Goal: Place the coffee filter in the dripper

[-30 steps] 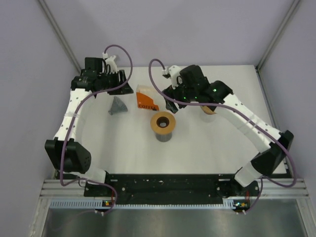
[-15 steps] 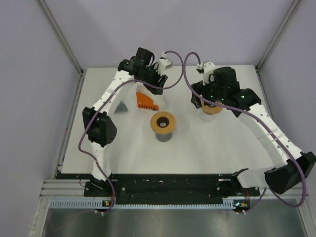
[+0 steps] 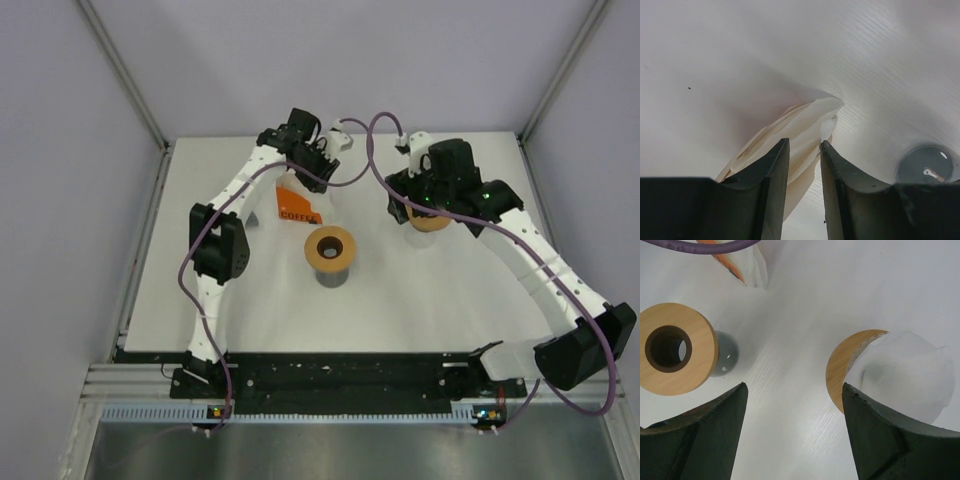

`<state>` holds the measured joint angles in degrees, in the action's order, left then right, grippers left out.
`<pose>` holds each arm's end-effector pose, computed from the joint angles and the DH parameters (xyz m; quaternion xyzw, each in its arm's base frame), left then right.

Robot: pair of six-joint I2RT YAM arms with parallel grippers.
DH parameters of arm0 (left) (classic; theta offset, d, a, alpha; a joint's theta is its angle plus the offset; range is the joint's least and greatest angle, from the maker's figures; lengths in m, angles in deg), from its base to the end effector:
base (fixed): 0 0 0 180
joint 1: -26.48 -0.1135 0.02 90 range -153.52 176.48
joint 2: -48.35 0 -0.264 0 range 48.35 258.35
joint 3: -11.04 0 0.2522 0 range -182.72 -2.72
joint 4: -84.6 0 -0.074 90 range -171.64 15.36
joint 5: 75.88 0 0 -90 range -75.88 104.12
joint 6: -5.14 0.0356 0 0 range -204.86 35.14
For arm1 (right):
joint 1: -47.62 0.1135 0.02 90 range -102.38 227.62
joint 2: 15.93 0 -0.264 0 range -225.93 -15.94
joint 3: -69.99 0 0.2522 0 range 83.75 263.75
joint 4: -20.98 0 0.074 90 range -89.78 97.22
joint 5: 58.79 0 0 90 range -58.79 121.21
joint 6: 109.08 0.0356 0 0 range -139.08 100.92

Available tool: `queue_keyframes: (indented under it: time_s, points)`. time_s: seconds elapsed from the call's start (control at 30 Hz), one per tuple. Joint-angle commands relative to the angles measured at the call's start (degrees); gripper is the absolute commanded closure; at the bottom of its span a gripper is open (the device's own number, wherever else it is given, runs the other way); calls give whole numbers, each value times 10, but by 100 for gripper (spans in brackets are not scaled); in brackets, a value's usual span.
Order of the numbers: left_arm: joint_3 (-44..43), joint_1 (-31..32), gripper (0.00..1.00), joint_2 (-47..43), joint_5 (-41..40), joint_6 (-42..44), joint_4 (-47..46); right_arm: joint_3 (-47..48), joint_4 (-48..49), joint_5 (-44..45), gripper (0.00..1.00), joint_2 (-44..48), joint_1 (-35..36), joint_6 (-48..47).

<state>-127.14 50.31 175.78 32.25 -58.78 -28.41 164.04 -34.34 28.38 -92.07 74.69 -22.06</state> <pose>0.4421 -0.2074 0.2805 0.4402 0.8374 -0.1451 0.2896 0.2519 0.1307 0.3808 -0.2429 0.8628 0.1141 0.4285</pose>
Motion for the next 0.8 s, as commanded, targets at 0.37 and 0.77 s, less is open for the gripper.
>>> queue_keyframes:
  time_s: [0.37, 0.77]
  points:
    - [-17, 5, 73, 13, 62, 1, -11, -13, 8, -2, 24, 0, -16, -13]
    - [-17, 7, 70, 25, 25, 28, 8, -9, 8, -17, 24, -1, -16, -19]
